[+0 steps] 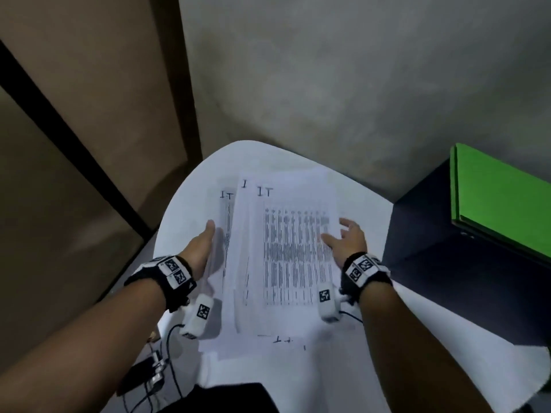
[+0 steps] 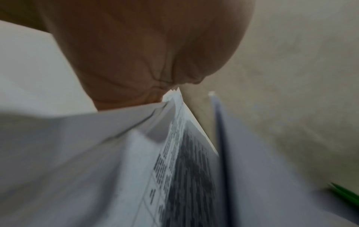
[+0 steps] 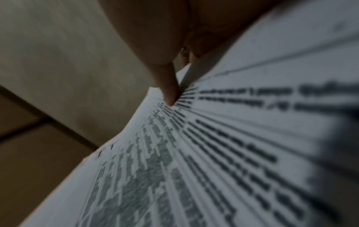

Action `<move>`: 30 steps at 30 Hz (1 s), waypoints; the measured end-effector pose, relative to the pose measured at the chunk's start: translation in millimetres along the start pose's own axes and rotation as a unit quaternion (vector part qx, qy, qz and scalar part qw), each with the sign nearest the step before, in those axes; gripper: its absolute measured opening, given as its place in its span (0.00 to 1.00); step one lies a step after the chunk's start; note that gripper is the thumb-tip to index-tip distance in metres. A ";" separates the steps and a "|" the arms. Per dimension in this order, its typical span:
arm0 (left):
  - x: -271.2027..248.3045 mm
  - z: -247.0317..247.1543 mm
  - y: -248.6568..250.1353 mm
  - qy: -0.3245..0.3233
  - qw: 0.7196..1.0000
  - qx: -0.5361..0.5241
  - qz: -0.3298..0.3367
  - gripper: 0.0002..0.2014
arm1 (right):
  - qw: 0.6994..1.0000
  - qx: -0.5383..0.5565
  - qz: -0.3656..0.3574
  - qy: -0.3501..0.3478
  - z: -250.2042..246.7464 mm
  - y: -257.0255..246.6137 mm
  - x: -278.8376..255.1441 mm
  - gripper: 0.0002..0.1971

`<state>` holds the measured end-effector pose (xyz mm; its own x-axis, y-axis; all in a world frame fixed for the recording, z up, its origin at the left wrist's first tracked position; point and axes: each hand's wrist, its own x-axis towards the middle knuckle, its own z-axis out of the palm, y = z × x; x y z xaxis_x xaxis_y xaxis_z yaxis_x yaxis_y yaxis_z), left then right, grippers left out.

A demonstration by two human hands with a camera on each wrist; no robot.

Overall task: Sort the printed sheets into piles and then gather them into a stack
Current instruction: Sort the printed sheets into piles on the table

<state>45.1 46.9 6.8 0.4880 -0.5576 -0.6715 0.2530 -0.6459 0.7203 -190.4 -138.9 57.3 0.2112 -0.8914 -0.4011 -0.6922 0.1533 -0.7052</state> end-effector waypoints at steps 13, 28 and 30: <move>-30.8 -15.3 32.5 0.007 0.974 0.003 0.228 0.21 | 0.987 0.141 -0.029 -0.065 27.8 20.7 -19.1 0.62; -41.4 3.3 46.6 0.050 0.961 -0.026 0.270 0.19 | 0.978 0.179 -0.106 0.005 19.8 -31.6 -29.5 0.20; -33.9 9.7 43.0 0.082 0.965 -0.001 0.250 0.18 | 0.990 0.113 -0.076 0.033 34.8 -14.1 -19.0 0.23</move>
<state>31.3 33.0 58.9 0.6755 -0.7090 -0.2026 -0.0481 -0.3166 0.9474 -160.7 -109.3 54.6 0.2500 -0.9365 -0.2461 -0.4829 0.0997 -0.8700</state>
